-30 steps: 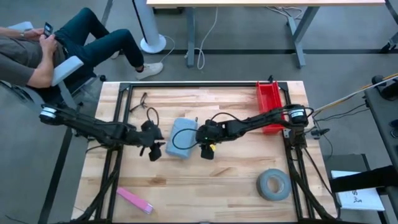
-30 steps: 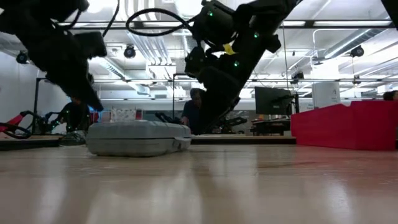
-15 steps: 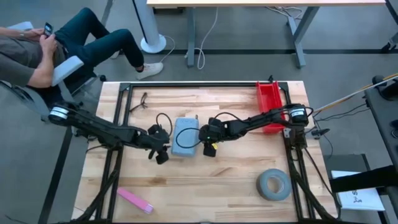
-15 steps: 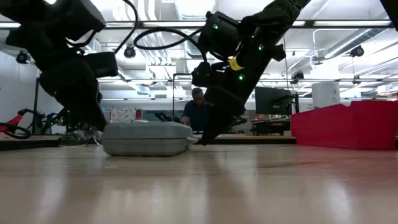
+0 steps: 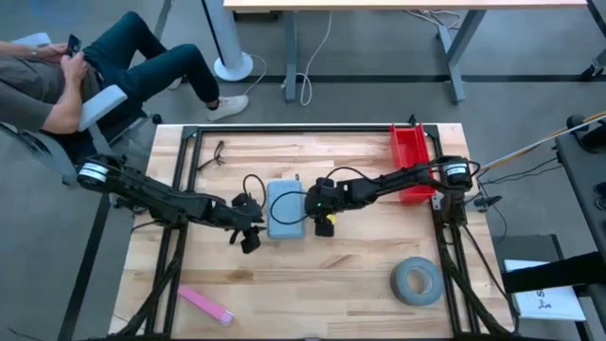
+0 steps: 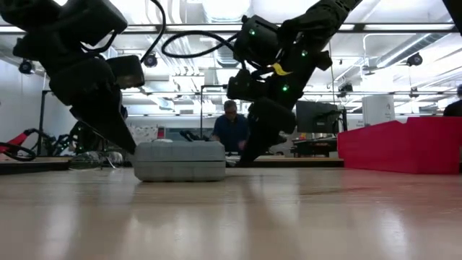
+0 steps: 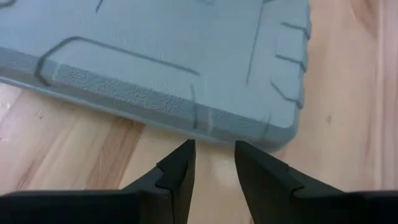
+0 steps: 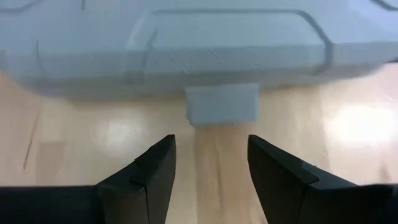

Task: Prefit tool cases
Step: Open the gray pre-fit tool case

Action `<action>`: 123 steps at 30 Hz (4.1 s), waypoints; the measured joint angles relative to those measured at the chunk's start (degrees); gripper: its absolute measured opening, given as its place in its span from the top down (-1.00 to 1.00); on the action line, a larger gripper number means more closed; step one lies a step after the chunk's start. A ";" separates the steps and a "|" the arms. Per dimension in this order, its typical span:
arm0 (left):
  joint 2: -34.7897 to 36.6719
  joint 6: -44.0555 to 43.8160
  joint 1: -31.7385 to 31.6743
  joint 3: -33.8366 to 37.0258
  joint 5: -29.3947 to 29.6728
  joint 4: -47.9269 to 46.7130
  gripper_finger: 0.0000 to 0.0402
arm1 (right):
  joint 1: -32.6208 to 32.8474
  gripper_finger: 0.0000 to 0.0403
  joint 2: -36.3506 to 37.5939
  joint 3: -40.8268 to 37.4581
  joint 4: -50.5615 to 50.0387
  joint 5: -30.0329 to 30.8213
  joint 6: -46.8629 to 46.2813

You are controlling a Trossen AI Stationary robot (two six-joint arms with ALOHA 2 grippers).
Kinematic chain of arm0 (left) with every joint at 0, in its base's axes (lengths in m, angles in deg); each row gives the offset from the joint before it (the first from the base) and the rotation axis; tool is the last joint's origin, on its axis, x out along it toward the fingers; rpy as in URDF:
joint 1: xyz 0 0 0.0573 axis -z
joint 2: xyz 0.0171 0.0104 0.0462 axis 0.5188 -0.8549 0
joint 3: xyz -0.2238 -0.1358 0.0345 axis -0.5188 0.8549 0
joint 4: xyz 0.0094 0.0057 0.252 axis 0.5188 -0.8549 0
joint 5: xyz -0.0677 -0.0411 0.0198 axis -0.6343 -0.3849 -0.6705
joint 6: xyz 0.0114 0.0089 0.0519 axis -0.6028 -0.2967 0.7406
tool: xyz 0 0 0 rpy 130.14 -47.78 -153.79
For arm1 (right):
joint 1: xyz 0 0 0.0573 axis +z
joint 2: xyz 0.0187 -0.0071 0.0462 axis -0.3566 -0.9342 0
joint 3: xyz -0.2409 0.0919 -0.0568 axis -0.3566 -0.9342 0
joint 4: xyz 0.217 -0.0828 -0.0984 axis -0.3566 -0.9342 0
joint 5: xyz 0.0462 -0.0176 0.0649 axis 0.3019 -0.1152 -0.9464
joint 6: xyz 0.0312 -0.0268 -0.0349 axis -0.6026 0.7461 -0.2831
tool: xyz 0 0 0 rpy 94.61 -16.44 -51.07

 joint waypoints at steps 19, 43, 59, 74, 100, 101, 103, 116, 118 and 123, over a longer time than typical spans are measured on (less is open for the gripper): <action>-0.16 5.15 -2.62 1.09 6.24 -3.44 0.35 | -5.16 -0.21 0.83 0.02 3.23 -8.06 8.51; -8.29 7.70 -2.69 0.17 3.56 7.36 0.29 | -5.42 -0.17 -2.29 0.00 6.34 -10.95 9.08; -7.91 7.72 -2.69 0.02 3.44 7.58 0.29 | -5.42 0.01 -3.84 0.11 7.74 -10.38 9.08; -7.88 7.55 -2.64 0.04 2.82 7.60 0.32 | -4.68 0.09 -2.34 0.37 6.81 -10.27 7.35; -7.81 8.20 -2.62 -1.37 0.49 8.15 0.33 | -4.10 0.09 0.64 0.16 2.36 -10.57 6.64; -7.81 8.20 -2.62 -1.44 0.42 8.22 0.33 | -4.07 0.09 0.64 -0.17 2.55 -10.68 6.54; -7.77 8.39 -2.62 -1.72 0.31 8.47 0.32 | -3.97 0.10 0.64 -0.76 2.77 -10.64 6.03; -7.77 9.24 -2.62 -2.21 0.04 7.63 0.36 | -3.37 0.10 0.59 -0.51 3.57 -10.36 5.40; -7.77 9.25 -2.62 -2.21 0.04 7.63 0.34 | -3.37 0.12 0.65 -0.33 3.35 -10.36 5.40; -7.77 9.63 -2.62 -2.21 0.04 7.58 0.32 | -3.37 0.12 1.99 -0.15 3.19 -10.47 5.01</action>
